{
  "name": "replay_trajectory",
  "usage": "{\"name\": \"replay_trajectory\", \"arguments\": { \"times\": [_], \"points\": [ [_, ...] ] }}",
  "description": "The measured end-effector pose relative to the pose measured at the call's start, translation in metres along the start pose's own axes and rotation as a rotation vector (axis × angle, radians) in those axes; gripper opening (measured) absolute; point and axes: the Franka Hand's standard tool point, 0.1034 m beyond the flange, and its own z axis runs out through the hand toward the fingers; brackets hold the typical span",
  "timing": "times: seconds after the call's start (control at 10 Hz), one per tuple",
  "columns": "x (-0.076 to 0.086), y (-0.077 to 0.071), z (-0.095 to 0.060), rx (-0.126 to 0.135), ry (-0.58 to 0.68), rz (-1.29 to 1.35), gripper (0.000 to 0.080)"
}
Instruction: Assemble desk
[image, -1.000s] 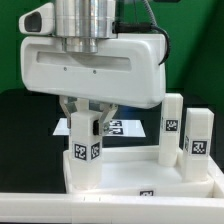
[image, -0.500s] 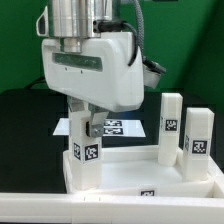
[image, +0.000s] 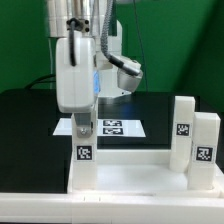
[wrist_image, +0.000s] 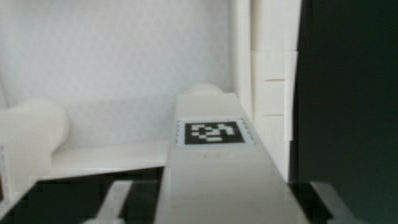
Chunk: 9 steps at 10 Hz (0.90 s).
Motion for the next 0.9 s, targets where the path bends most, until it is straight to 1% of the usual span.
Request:
{"name": "replay_trajectory", "arguments": {
  "times": [0.1, 0.2, 0.4, 0.5, 0.6, 0.7, 0.8, 0.9],
  "points": [
    [-0.0013, -0.0005, 0.0004, 0.003, -0.008, 0.129, 0.0289],
    [-0.0014, -0.0009, 0.0005, 0.004, -0.008, 0.178, 0.0289],
    [-0.0015, -0.0011, 0.0005, 0.005, -0.008, 0.220, 0.0298],
    [-0.0013, -0.0010, 0.0006, 0.005, -0.007, 0.180, 0.0298],
    [-0.0005, -0.0009, 0.0005, 0.003, -0.007, 0.117, 0.0473],
    [-0.0001, -0.0014, -0.0002, 0.003, -0.008, 0.092, 0.0608],
    [0.0001, -0.0018, -0.0008, 0.001, -0.001, -0.003, 0.0637],
    [-0.0003, -0.0022, -0.0013, -0.001, 0.006, -0.130, 0.0637]
  ]
}}
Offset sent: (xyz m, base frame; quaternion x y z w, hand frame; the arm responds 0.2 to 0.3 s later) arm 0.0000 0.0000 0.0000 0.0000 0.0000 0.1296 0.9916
